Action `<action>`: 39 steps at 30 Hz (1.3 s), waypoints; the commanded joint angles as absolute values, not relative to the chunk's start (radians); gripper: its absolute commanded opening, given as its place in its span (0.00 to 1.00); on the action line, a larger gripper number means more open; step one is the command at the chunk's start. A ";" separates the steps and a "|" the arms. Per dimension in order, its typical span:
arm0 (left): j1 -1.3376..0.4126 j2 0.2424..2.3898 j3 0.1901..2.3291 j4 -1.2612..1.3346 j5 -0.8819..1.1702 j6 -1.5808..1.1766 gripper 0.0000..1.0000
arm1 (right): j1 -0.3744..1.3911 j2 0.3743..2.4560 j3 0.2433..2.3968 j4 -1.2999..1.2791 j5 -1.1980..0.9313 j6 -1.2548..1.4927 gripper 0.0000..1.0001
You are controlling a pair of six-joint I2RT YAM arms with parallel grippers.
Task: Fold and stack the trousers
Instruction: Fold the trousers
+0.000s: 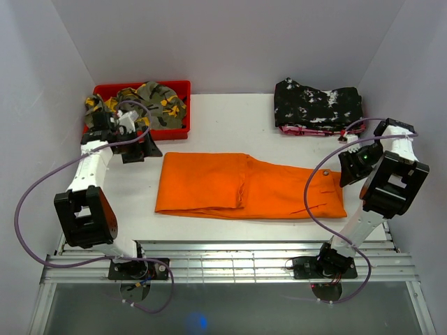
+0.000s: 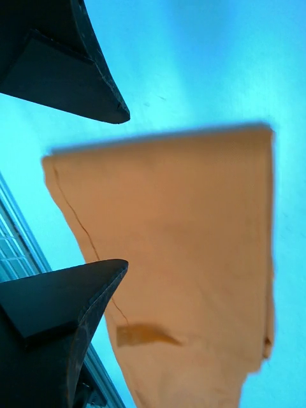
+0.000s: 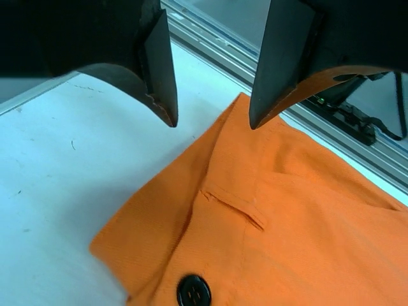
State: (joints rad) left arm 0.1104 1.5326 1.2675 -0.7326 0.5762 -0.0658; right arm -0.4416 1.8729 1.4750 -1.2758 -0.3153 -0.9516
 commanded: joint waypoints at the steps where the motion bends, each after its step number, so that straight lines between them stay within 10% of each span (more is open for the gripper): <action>1: 0.184 1.493 1.204 -0.919 0.675 0.159 0.98 | -0.387 1.829 1.546 -1.310 -0.438 -0.895 0.54; 9: 0.293 1.496 1.057 -0.927 0.707 0.238 0.98 | -0.069 1.847 1.516 -1.244 -0.819 -0.586 0.56; 18: 0.293 1.477 1.038 -0.896 0.672 0.235 0.98 | 0.260 1.793 1.198 -0.562 -0.881 0.096 0.59; 26: 0.295 1.424 1.014 -0.887 0.643 0.210 0.98 | 0.397 1.740 0.979 -0.210 -0.749 0.383 0.78; 29: 0.295 1.416 1.003 -0.871 0.641 0.199 0.98 | 0.413 1.750 0.946 -0.166 -0.729 0.416 1.00; 39: 0.296 1.416 0.982 -0.844 0.630 0.184 0.98 | 0.439 1.864 1.006 -0.133 -0.818 0.479 0.79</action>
State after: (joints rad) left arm 0.2924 1.4570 0.9932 -0.8680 0.6292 0.1883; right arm 0.4213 1.8404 0.9829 -0.1814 -0.8047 0.4450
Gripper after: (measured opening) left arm 0.978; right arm 0.802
